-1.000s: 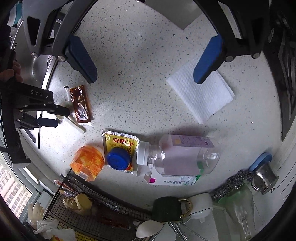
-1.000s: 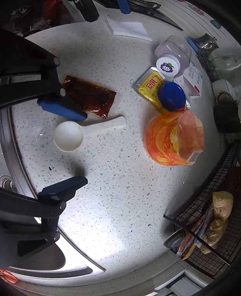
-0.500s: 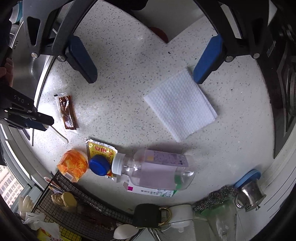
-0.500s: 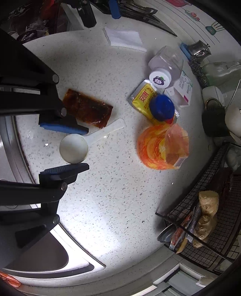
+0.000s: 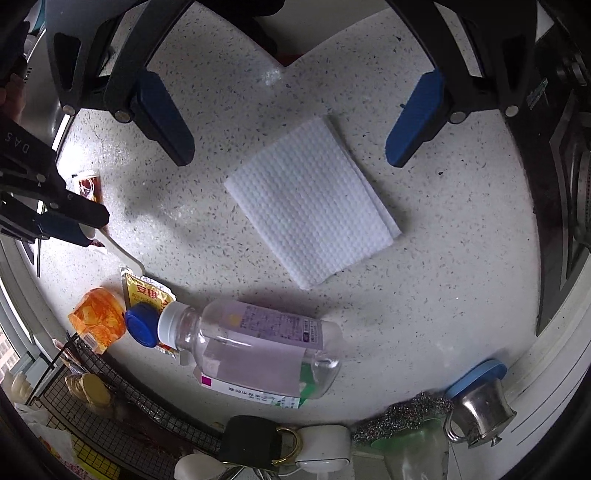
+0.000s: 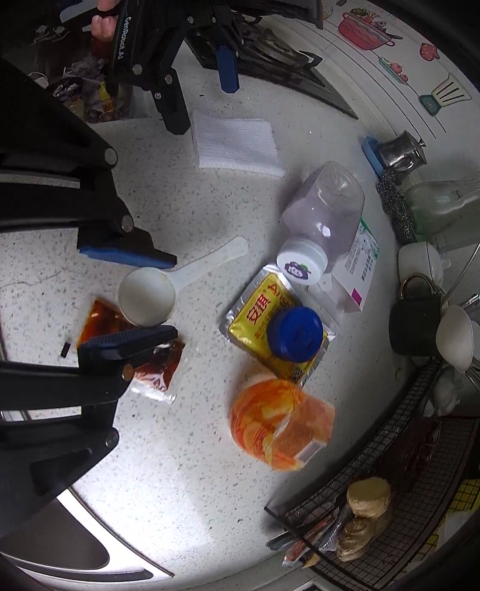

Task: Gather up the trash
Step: 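Grasp the white plastic scoop with the right tool while the left tool grasps the paper towel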

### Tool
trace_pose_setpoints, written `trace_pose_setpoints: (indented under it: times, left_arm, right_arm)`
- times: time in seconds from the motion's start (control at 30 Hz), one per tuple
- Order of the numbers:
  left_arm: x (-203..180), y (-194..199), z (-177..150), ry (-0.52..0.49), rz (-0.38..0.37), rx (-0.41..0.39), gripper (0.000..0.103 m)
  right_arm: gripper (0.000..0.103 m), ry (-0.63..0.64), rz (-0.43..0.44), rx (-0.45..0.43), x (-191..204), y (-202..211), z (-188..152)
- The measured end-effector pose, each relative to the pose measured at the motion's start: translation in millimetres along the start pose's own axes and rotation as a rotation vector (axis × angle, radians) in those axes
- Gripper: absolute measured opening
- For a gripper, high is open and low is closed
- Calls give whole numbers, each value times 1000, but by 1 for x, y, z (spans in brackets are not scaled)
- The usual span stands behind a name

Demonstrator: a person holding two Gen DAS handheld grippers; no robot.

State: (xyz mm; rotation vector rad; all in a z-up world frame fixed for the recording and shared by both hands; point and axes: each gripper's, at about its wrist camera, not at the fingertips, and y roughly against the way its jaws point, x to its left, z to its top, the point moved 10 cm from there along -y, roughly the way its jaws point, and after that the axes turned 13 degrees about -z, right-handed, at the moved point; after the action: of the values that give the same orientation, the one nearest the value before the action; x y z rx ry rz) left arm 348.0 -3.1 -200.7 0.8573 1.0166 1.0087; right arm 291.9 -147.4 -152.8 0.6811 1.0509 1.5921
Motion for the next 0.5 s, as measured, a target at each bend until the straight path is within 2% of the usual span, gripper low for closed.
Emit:
trace_pose_setpoints:
  times: [0.2, 0.3, 0.5]
  left_arm:
    - [21, -13, 8, 42, 12, -1, 102]
    - [28, -19, 12, 48, 18, 4, 93]
    - [32, -24, 17, 17, 48, 9, 86]
  right_arm:
    - [29, 54, 9, -10, 22, -7, 11]
    - [29, 65, 19, -11, 29, -11, 15]
    - [29, 64, 26, -8, 32, -15, 17]
